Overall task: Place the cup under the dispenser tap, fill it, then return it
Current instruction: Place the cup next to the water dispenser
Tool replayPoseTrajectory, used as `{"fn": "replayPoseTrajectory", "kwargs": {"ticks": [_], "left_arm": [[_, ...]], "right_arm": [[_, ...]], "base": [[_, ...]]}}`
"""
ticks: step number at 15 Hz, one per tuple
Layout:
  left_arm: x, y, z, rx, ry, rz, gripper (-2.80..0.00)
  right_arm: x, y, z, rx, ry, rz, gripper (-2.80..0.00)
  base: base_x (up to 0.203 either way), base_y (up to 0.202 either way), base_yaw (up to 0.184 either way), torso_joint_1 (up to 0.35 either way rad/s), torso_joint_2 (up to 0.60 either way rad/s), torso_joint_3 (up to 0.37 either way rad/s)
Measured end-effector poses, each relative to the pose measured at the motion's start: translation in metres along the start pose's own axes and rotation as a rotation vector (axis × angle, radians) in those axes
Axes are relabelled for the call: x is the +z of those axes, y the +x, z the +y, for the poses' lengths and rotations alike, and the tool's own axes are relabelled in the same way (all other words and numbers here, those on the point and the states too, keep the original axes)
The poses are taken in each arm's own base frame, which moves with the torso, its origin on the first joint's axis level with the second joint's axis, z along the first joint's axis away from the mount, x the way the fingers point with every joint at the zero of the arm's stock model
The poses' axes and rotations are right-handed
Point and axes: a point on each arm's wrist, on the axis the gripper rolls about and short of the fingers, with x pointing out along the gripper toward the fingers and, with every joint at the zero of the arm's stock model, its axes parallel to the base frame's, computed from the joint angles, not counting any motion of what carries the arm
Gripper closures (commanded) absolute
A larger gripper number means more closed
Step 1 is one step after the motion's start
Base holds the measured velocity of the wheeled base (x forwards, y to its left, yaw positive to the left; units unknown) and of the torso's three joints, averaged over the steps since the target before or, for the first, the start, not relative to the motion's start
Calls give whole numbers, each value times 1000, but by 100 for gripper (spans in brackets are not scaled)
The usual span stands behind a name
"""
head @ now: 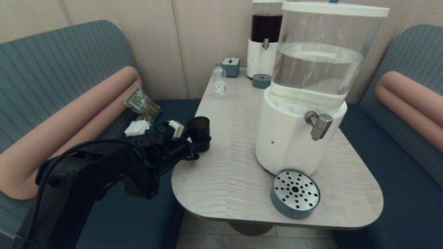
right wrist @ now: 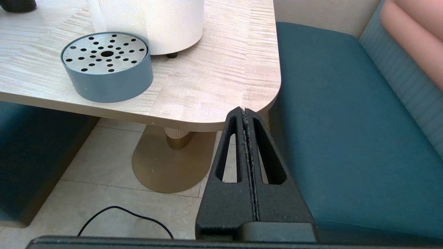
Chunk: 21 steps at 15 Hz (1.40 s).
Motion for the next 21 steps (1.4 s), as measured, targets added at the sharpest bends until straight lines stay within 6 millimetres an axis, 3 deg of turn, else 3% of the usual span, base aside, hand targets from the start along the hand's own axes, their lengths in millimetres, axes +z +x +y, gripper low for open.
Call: {"fn": "replayPoseTrajectory", "kwargs": {"ticks": [6, 10, 18, 19, 21], "left_arm": [[-1, -3, -2, -2, -5, 7, -280], [3, -21, -13, 0, -34, 64, -280], [57, -83, -26, 70, -56, 137, -280], [66, -91, -30, 75, -54, 138, 0], [86, -107, -39, 80, -47, 131, 0]], "right_arm": [[0, 0, 0, 0, 0, -1, 0], [0, 0, 0, 0, 0, 0, 0], [0, 0, 0, 0, 0, 0, 0], [0, 0, 0, 0, 0, 0, 0], [0, 0, 0, 0, 0, -1, 0]], "base": [[0, 0, 0, 0, 0, 0], [0, 0, 0, 0, 0, 0], [0, 0, 0, 0, 0, 0], [0, 0, 0, 0, 0, 0], [0, 0, 0, 0, 0, 0]]}}
